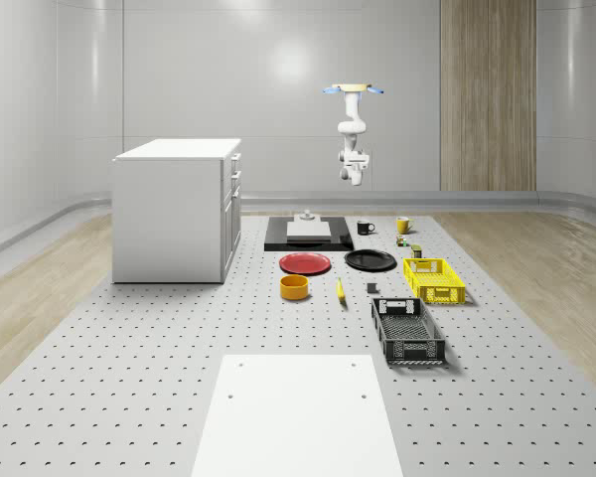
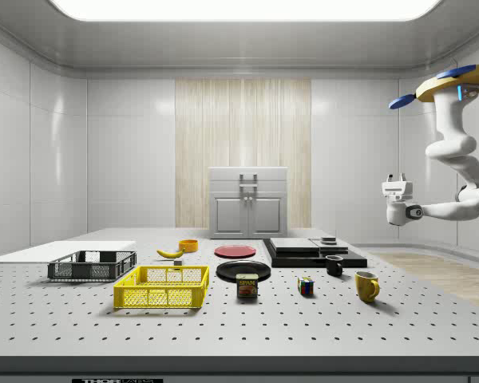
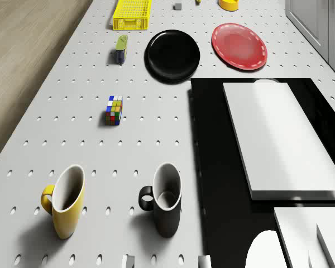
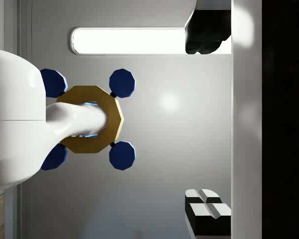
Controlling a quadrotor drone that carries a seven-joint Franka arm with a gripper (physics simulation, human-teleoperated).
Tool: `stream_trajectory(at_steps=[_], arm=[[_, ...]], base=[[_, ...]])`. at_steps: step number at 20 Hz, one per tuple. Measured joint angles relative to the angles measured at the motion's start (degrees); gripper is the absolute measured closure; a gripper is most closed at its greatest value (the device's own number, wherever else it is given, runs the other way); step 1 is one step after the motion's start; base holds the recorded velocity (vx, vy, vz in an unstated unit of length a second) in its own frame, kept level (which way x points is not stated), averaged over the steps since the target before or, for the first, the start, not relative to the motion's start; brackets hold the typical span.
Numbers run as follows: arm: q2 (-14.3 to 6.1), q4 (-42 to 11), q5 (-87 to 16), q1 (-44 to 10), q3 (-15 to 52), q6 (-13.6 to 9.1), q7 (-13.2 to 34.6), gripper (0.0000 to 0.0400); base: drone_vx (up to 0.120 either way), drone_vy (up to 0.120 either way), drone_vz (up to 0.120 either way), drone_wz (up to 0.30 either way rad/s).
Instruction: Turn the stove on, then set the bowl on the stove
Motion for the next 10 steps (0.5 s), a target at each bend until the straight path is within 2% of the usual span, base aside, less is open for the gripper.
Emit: stream_trajectory(at_steps=[5, 10], arm=[[1.06, 6.09, 0.05, -0.13, 0.07, -4.8, -0.08, 0.0], [3.06, 11.83, 0.09, -0.23, 0.13, -8.32, -0.12, 0.0]], base=[[0.0, 0.0, 0.0, 0.0], [0.0, 0.0, 0.0, 0.0]])
